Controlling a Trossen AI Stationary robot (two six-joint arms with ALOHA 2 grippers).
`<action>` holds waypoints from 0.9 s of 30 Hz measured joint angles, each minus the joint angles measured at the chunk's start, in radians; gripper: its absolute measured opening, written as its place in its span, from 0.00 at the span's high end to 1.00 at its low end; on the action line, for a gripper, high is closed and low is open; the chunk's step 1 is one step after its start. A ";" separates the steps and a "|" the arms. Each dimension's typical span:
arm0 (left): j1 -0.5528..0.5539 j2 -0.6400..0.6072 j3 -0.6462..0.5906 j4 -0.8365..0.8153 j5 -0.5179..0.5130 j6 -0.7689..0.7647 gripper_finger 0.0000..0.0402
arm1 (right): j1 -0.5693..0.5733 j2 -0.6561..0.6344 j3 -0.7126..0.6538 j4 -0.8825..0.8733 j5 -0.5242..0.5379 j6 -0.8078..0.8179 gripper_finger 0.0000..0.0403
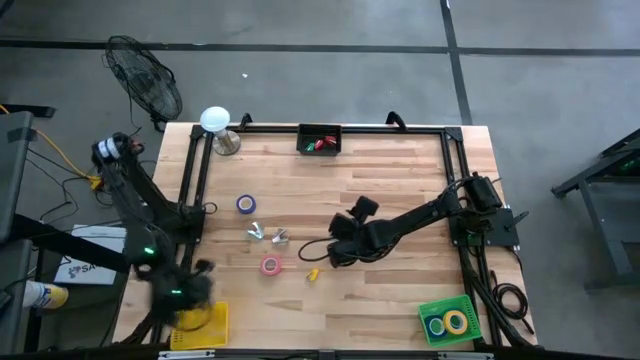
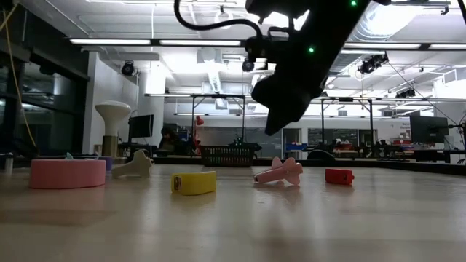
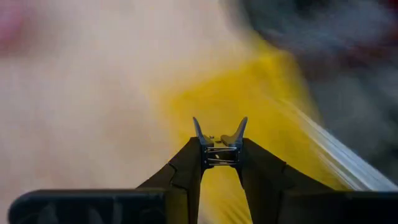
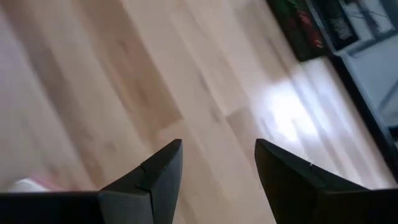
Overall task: Pick and place Stapler, Stapler remover, tape
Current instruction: Put the black staple remover into the yellow bin
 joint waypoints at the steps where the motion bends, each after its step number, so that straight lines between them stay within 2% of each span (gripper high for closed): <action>1: 0.017 0.008 -0.005 -0.022 -0.016 0.021 0.79 | 0.000 0.000 0.000 -0.006 0.012 0.010 0.52; 3: 0.060 0.002 -0.014 -0.063 -0.034 0.098 0.79 | 0.000 0.000 0.000 -0.009 0.030 0.017 0.52; 6: 0.108 0.003 0.002 -0.013 0.075 0.158 0.79 | 0.000 0.000 -0.001 -0.006 0.033 0.004 0.52; 9: 0.113 0.010 -0.009 -0.036 0.105 0.193 0.79 | 0.000 0.000 -0.001 -0.008 0.026 -0.001 0.52; 18: 0.122 0.011 -0.003 -0.040 0.143 0.194 0.79 | 0.000 0.000 -0.001 -0.009 0.026 -0.008 0.52; 27: 0.120 0.032 -0.002 -0.023 0.294 0.146 0.79 | 0.000 0.000 -0.001 -0.010 0.008 -0.007 0.52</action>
